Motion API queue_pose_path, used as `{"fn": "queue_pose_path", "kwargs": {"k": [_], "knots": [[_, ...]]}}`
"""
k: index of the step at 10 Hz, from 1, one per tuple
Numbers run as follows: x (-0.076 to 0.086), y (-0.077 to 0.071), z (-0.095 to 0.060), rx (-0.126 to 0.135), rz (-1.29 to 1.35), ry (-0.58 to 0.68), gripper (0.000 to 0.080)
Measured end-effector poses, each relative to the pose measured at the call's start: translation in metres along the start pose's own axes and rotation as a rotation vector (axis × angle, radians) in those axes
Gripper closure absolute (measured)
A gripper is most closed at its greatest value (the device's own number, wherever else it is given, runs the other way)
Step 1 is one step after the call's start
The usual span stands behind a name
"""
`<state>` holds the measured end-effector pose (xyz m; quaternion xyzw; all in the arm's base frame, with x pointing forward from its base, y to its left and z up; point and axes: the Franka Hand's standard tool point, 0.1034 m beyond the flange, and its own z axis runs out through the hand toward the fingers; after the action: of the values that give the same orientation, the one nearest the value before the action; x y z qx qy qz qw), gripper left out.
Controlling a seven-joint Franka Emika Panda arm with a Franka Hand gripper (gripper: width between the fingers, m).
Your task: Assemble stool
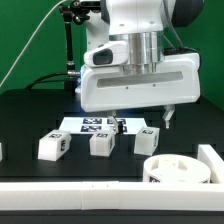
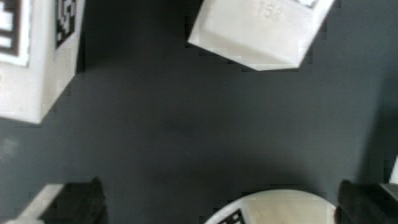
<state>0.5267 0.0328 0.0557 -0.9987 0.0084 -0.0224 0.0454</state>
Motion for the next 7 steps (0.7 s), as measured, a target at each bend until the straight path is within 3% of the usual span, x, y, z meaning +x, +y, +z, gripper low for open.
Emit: {"fn": "queue_pose_path", "kwargs": {"k": [2,4,7], "knots": [[-0.0088,-0.0012,0.0031,0.012,0.298,-0.028,0.0151],[-0.0110,-0.0034,0.0037,0.030,0.437,-0.046,0.0151],[-0.0135,-0.0035,0.0058,0.032,0.425,-0.074,0.0151]]}}
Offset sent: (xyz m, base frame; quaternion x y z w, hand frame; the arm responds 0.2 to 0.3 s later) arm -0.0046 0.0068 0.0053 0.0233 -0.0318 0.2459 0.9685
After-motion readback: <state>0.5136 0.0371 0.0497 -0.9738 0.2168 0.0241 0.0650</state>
